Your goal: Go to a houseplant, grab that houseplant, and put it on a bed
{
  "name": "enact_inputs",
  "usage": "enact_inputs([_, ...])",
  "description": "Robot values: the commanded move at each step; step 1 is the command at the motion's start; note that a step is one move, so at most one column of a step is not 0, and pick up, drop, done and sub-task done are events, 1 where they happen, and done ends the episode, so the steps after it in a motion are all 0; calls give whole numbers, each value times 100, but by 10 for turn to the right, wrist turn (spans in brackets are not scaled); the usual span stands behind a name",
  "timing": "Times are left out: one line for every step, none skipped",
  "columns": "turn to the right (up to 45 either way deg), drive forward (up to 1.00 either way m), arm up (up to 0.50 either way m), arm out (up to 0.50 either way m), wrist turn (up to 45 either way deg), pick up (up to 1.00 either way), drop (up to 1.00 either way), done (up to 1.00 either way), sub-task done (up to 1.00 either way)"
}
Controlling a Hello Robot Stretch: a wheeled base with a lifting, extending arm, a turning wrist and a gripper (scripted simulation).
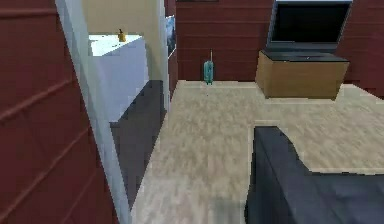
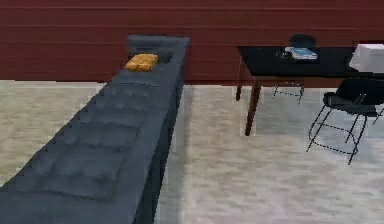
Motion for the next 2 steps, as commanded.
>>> enact_inputs([0,100,0,0,0,0,0,0,0])
enact_inputs([90,0,0,0,0,0,0,0,0])
